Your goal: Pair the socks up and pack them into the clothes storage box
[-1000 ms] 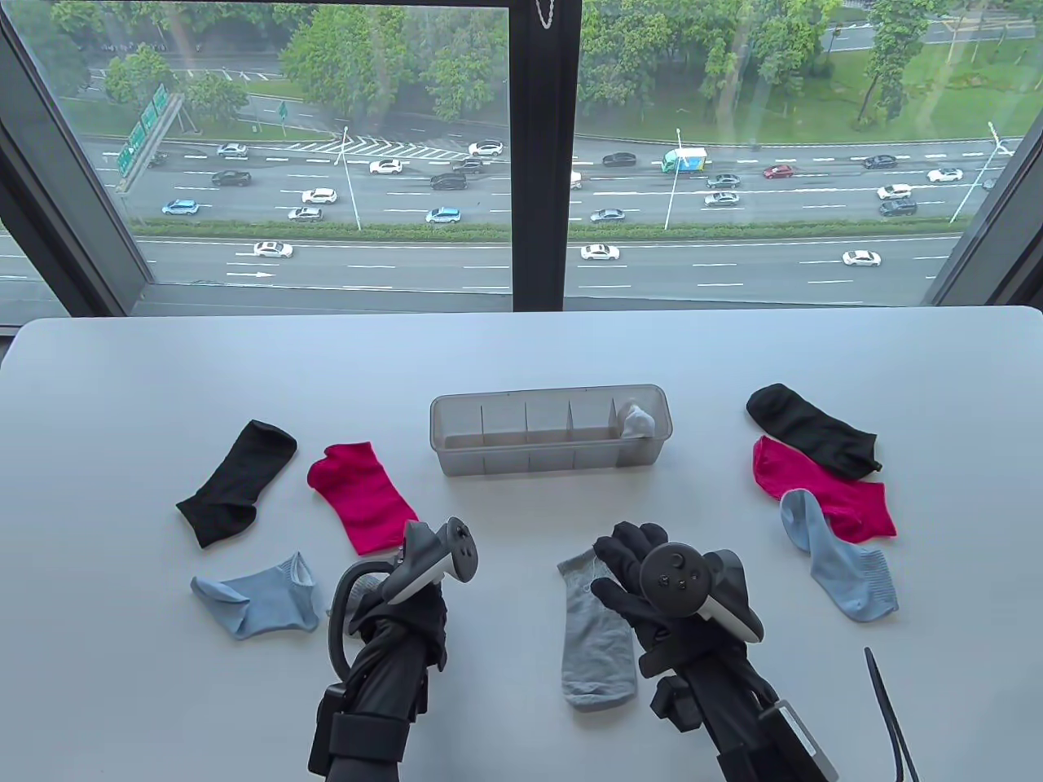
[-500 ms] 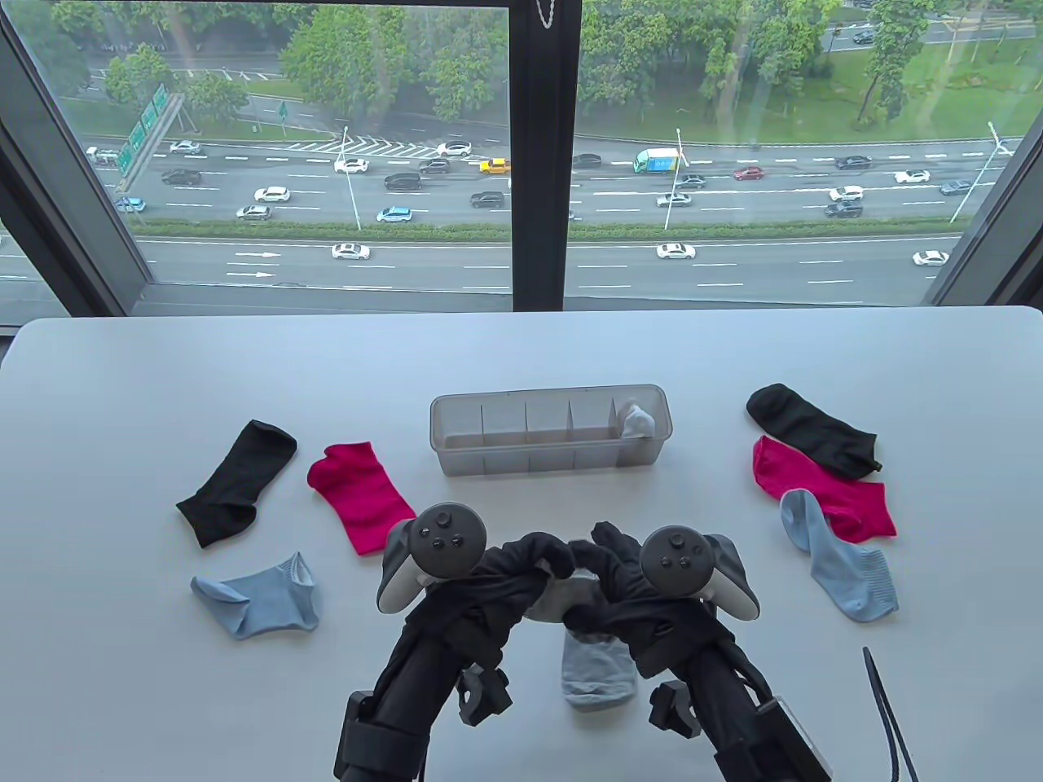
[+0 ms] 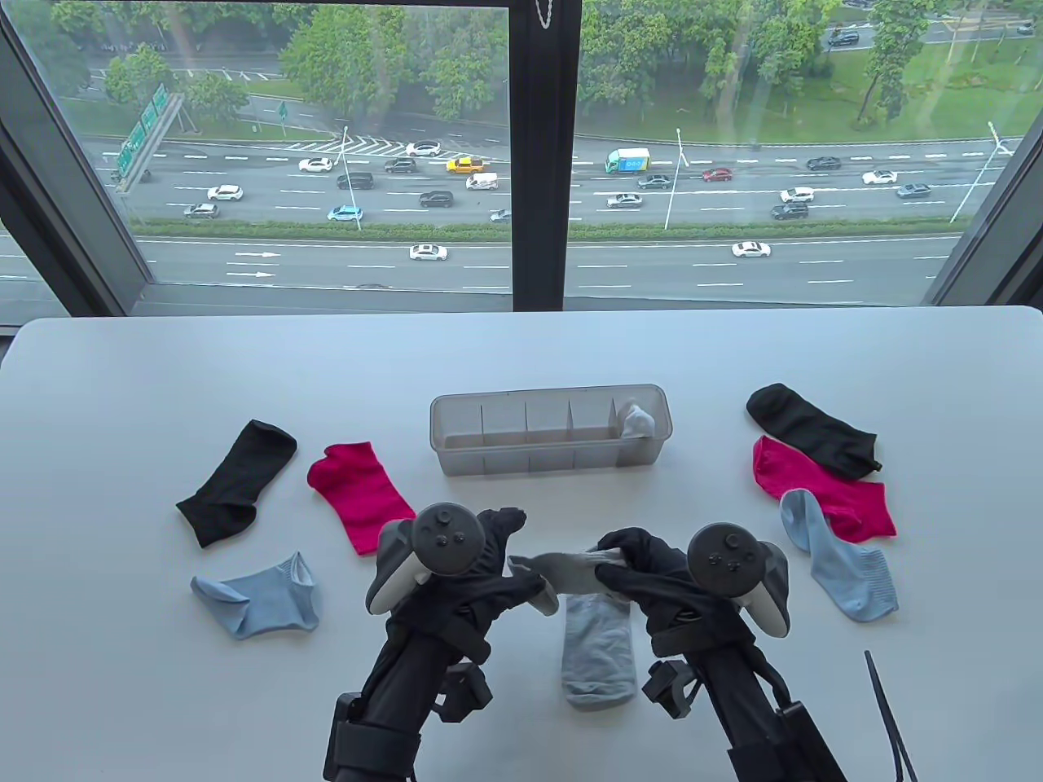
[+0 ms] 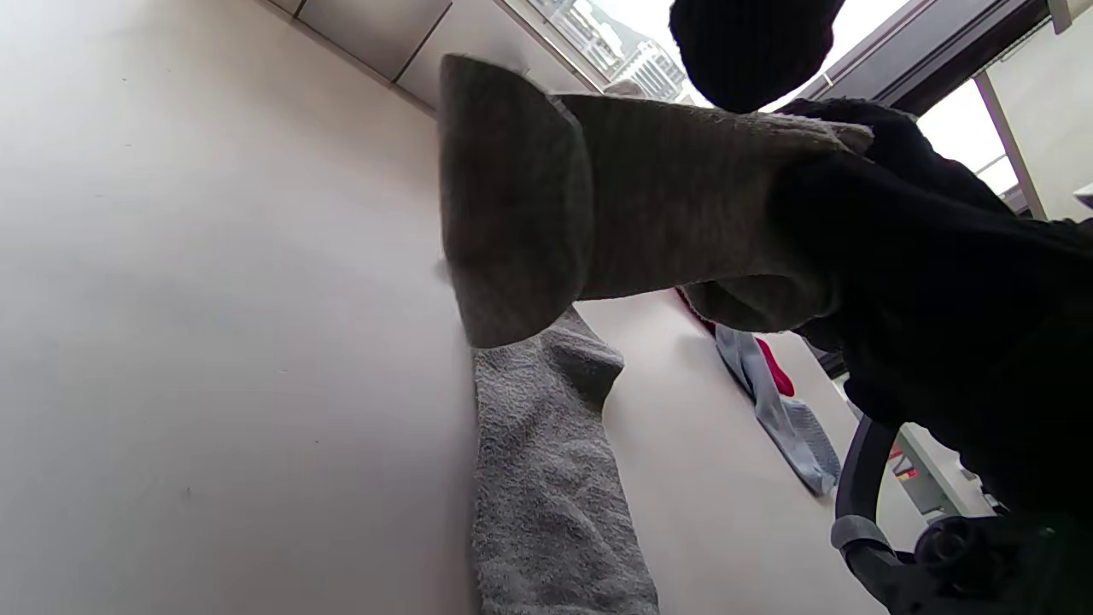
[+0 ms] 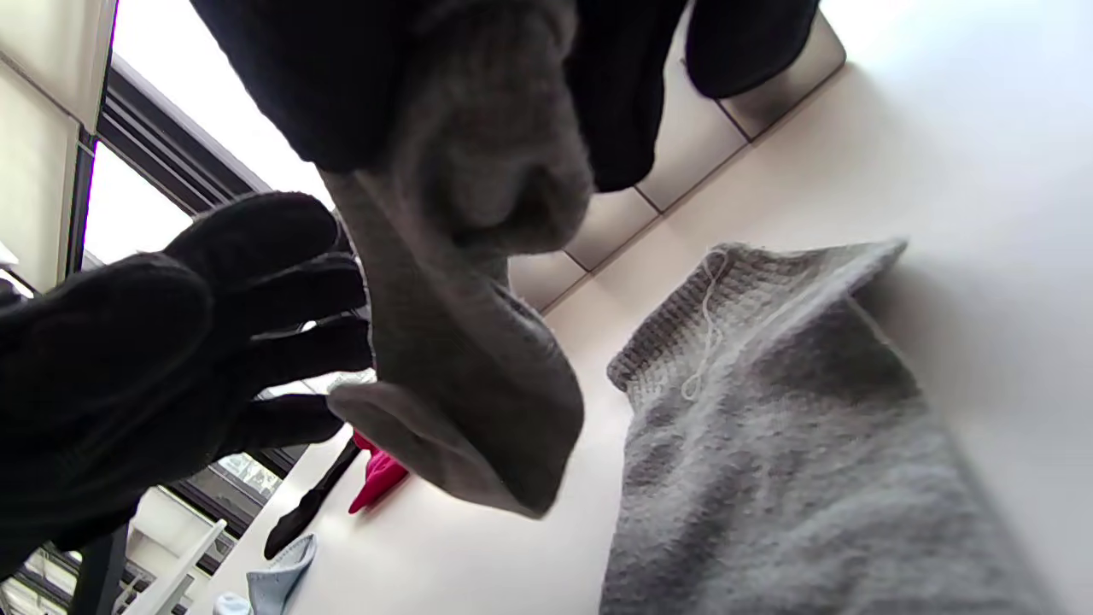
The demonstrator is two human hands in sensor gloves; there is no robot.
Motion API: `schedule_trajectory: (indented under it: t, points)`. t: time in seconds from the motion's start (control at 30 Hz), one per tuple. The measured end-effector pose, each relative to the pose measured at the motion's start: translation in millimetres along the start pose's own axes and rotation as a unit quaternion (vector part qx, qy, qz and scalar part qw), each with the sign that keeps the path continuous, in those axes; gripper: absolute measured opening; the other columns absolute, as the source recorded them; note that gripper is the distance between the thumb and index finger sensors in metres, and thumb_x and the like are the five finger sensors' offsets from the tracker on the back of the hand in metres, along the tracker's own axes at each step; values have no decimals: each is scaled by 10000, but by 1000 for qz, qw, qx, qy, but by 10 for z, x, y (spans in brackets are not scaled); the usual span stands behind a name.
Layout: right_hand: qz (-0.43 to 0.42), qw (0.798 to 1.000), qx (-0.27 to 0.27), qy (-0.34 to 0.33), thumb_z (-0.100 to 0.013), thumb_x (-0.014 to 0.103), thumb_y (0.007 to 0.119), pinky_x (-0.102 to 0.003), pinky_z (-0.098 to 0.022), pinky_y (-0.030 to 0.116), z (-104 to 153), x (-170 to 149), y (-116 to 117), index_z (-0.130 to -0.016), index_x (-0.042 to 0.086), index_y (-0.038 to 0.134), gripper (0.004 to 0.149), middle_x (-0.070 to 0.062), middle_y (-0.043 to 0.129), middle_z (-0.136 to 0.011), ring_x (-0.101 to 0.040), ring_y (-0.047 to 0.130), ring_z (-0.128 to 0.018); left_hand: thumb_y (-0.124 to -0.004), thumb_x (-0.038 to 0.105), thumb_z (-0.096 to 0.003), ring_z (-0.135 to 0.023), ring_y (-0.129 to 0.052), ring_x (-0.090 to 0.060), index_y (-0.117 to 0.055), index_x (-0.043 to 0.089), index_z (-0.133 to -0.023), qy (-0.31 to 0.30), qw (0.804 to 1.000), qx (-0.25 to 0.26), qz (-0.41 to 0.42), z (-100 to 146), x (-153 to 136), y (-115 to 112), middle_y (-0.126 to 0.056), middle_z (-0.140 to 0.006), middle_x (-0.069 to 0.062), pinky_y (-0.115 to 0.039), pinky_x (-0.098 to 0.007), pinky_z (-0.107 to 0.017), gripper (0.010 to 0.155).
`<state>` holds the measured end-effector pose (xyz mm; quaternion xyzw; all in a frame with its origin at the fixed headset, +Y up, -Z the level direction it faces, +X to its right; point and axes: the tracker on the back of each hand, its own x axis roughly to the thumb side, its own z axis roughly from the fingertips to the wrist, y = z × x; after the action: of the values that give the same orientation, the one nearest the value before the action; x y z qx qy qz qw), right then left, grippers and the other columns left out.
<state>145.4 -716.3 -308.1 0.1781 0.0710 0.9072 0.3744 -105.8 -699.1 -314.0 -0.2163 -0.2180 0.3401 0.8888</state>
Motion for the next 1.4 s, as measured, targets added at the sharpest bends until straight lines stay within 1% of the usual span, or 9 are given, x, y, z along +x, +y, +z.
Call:
schedule_trajectory:
  t: [0.1, 0.2, 0.27, 0.43, 0.57, 0.8, 0.97, 1.23, 1.4]
  points:
    - [-12, 999, 31, -31, -567, 328, 793, -630, -732, 560, -12, 176, 112, -966, 241, 671, 426, -50, 819, -860, -327, 789, -875, -740, 415, -571, -1087, -108, -545, -137, 123, -1155, -17, 998, -53, 4, -85, 119, -141, -96, -1199, -231, -209, -773, -719, 889]
    - [-22, 998, -32, -39, -585, 317, 758, -619, -738, 567, 36, 280, 110, -1053, 217, 546, 524, -67, 798, -937, -354, 766, -926, -691, 292, -598, -905, -879, -447, -780, 158, -953, 50, 995, 42, -78, -95, 128, -196, -923, -934, -149, -609, -668, -726, 390]
    - [-21, 997, -76, -26, -578, 395, 742, -645, -741, 527, 66, 265, 44, -1129, 155, 366, 709, -149, 633, -1097, -444, 606, -1021, -677, 277, -604, -817, -962, -408, -777, 145, -943, 54, 994, 87, -49, -81, 89, -183, -981, -853, -136, -707, -617, -688, 378]
    - [-112, 993, 14, 41, -566, 468, 709, -708, -715, 460, 39, -36, 54, -1142, 27, 276, 844, -348, 426, -1150, -632, 396, -1009, -649, 254, -611, -837, -940, -408, -723, 173, -977, -13, 983, 147, 113, -24, 28, -144, -955, -876, -132, -695, -630, -691, 382]
    - [-251, 967, -28, 26, -605, 406, 694, -668, -750, 481, 44, -56, 34, -1014, 273, 608, 438, -194, 609, -1139, -533, 527, -1042, -671, 285, -612, -878, -881, -460, -736, 179, -989, -26, 991, 73, 112, -73, 82, -200, -916, -932, -167, -647, -667, -696, 397]
    - [17, 996, -84, -36, -553, 372, 776, -501, -687, 732, 99, 184, -81, -919, 244, 740, 389, -16, 932, -769, -237, 926, -769, -693, 477, -570, -1113, -293, -575, -57, 200, -1144, -105, 986, 75, 103, 12, 277, -160, -152, -1211, -284, -359, -760, -753, 901]
    - [76, 993, -80, -37, -518, 403, 800, -480, -653, 775, 80, 276, 19, -851, 228, 790, 377, 3, 975, -655, -189, 979, -665, -759, 390, -553, -673, -998, -349, -463, 136, -1166, -73, 992, 85, 51, -43, 303, -230, -753, -1032, -318, -868, -507, -522, 726]
    - [-52, 998, -9, -27, -556, 282, 765, -542, -694, 718, 38, 153, -9, -908, 245, 786, 354, -44, 953, -785, -262, 938, -776, -725, 277, -593, -462, -1024, -230, -761, 201, -1020, -50, 981, 184, 42, 28, 236, -105, -944, -717, -147, -894, -457, -411, 435]
    - [-38, 999, 0, -27, -559, 311, 733, -559, -707, 689, 18, 135, -39, -927, 232, 739, 377, -38, 914, -800, -260, 907, -791, -574, 368, -610, -361, -1034, -258, -711, 37, -913, -49, 977, 136, 157, 12, 85, -106, -970, -697, -153, -887, -456, -313, 470]
